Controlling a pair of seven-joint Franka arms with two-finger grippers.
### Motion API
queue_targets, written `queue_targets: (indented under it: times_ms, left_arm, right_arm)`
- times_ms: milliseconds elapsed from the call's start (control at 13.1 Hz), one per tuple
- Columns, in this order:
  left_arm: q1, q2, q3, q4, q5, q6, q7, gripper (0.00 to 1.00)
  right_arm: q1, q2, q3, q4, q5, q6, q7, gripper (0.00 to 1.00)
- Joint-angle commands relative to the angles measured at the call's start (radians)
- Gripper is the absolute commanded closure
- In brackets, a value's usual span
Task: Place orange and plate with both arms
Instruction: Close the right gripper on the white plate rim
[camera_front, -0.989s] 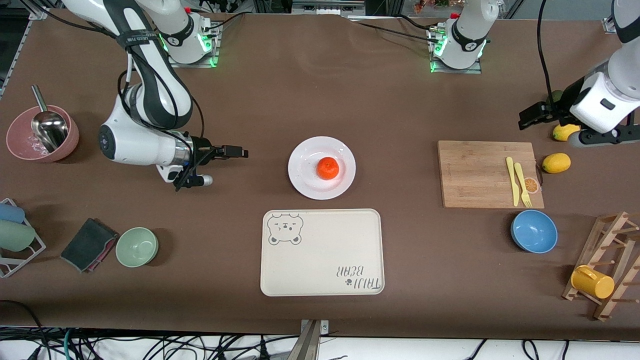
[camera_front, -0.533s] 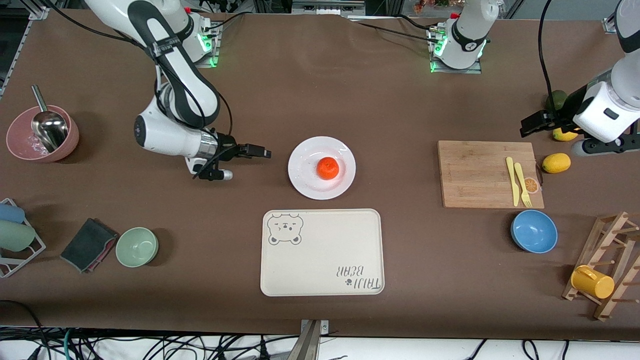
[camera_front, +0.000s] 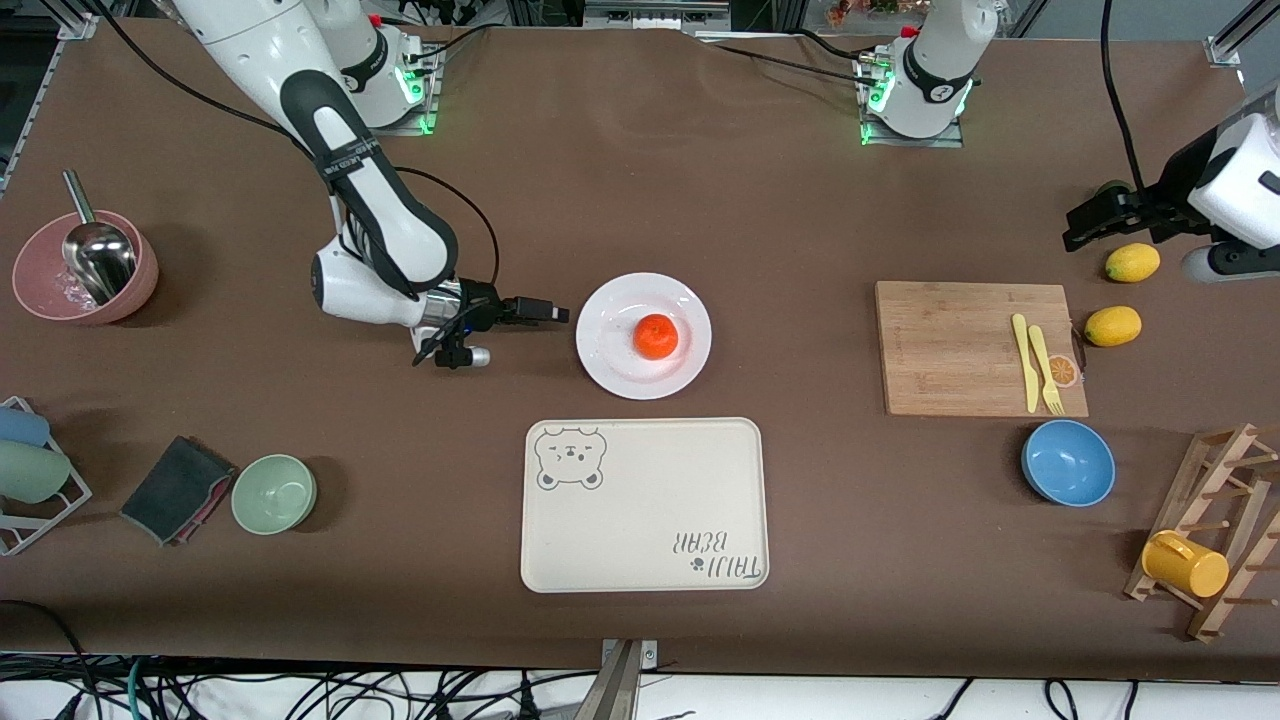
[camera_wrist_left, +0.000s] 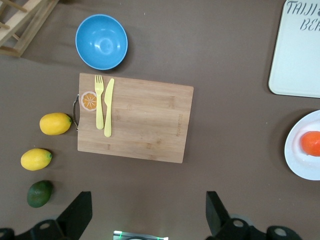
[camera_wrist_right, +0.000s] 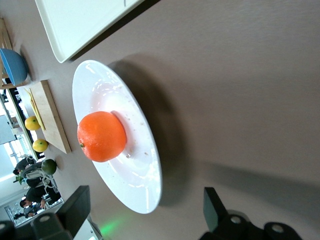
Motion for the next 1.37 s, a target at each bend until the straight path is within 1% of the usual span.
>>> queue_targets:
  times_ms: [0,152,304,457,609,837,989,1065,1141,1293]
  left_arm:
    - [0.001,0.007,-0.001,0.061,0.012,-0.023,0.005,0.00]
    - [-0.005,0.010,-0.001,0.064,-0.005,-0.001,0.005,0.00]
    - [0.006,0.010,-0.001,0.055,-0.048,0.049,0.005,0.00]
    - [0.006,0.007,-0.001,0.044,-0.048,0.072,0.005,0.00]
    - [0.003,-0.031,-0.008,0.001,-0.046,0.075,0.003,0.00]
    - [0.006,-0.054,-0.008,-0.029,-0.036,0.079,0.005,0.00]
    - [0.018,-0.097,-0.008,-0.090,-0.033,0.092,0.006,0.00]
    - [0.021,-0.126,-0.008,-0.133,-0.030,0.121,0.006,0.00]
    - [0.021,-0.140,-0.008,-0.152,-0.029,0.129,0.006,0.00]
    - [0.021,-0.134,-0.008,-0.148,-0.029,0.129,0.006,0.00]
  right_arm:
    - [0.020,0.057,0.005,0.072,0.026,0.009,-0.017,0.00]
    - [0.022,0.084,0.005,0.090,0.024,0.009,-0.020,0.00]
    - [0.025,0.094,0.005,0.100,0.026,0.008,-0.019,0.00]
    - [0.023,0.105,0.003,0.115,0.029,-0.001,-0.025,0.00]
    - [0.025,0.122,0.005,0.127,0.028,-0.001,-0.025,0.00]
    - [0.025,0.151,0.005,0.155,0.029,-0.001,-0.025,0.00]
    - [0.025,0.159,0.005,0.164,0.029,-0.001,-0.025,0.00]
    - [0.026,0.163,0.005,0.167,0.029,0.002,-0.025,0.01]
    - [0.031,0.166,0.005,0.173,0.029,0.005,-0.026,0.01]
    - [0.043,0.180,0.005,0.192,0.029,0.009,-0.026,0.09]
